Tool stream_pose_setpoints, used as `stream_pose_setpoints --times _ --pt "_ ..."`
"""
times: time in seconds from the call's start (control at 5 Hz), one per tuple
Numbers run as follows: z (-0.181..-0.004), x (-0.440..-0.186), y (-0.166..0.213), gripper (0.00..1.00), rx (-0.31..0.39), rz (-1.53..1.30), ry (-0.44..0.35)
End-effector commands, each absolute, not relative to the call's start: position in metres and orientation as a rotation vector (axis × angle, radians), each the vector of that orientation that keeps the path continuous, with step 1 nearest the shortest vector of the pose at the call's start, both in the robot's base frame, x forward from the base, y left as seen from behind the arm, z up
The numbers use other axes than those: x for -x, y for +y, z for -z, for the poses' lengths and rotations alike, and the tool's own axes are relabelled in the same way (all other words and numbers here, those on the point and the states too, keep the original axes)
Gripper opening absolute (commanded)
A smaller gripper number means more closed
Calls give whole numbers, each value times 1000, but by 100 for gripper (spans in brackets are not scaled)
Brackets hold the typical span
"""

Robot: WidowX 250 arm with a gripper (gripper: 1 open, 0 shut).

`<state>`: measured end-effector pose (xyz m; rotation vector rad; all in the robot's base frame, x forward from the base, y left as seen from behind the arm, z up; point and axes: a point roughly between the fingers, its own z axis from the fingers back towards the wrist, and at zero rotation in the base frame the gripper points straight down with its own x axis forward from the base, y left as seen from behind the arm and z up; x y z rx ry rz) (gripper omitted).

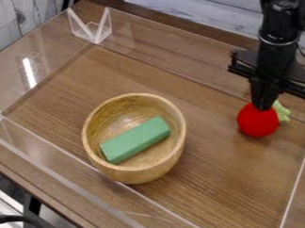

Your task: Move the red fruit to the left

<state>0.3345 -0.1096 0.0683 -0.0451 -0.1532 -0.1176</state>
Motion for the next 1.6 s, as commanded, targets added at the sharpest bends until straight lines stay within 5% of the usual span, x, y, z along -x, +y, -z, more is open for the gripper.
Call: stream_pose_setpoints --times 0.0,0.2,0.4,0.6,0.8,1.0,1.2,1.4 --pt "-85 -347 -123 0 62 124 -201" --pt "-85 -344 -112 100 64 111 -191" --pt "-86 -344 -98 100 65 85 -185" --pt "-76 -345 -92 0 64 96 -187" --pt "-68 -344 -89 0 70 115 -190" --pt "-57 -345 -91 100 75 136 -182" --pt "-52 -343 -91 100 74 100 -172" --pt "-54 -340 -92 0 72 63 -176"
